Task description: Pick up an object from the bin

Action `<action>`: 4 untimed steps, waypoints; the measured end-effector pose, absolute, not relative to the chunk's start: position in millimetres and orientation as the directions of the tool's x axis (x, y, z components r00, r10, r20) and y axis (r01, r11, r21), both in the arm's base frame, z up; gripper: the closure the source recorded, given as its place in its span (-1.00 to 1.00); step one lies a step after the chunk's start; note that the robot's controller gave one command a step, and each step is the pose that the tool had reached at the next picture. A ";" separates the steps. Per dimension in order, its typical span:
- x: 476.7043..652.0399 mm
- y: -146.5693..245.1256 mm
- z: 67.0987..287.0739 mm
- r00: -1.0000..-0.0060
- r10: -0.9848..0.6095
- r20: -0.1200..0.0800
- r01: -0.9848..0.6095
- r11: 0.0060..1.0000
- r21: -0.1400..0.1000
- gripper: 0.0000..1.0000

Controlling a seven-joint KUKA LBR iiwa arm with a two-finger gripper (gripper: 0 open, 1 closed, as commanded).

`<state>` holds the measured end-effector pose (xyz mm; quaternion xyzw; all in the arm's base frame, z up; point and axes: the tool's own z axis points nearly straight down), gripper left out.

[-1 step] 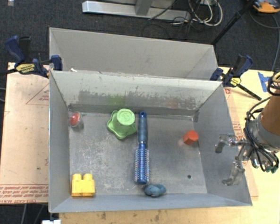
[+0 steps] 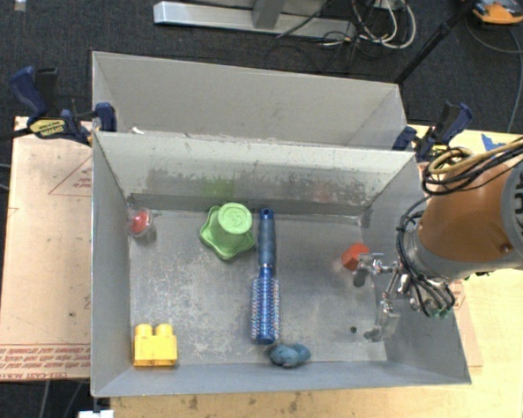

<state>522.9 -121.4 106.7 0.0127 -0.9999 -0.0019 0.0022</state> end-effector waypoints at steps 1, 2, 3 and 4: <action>589.1 -127.4 136.1 -0.994 0.106 -0.010 0.106 0.994 0.000 -1.00; 628.1 -138.3 67.3 -1.000 -0.026 -0.003 -0.026 1.000 0.001 -1.00; 628.4 -138.3 70.3 -1.000 -0.029 -0.004 -0.029 1.000 0.000 1.00; 628.4 -138.2 70.3 -1.000 -0.029 -0.004 -0.029 1.000 0.000 -1.00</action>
Offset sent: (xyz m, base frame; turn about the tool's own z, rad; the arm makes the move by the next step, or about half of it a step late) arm 0.0628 -0.0068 0.0279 0.1335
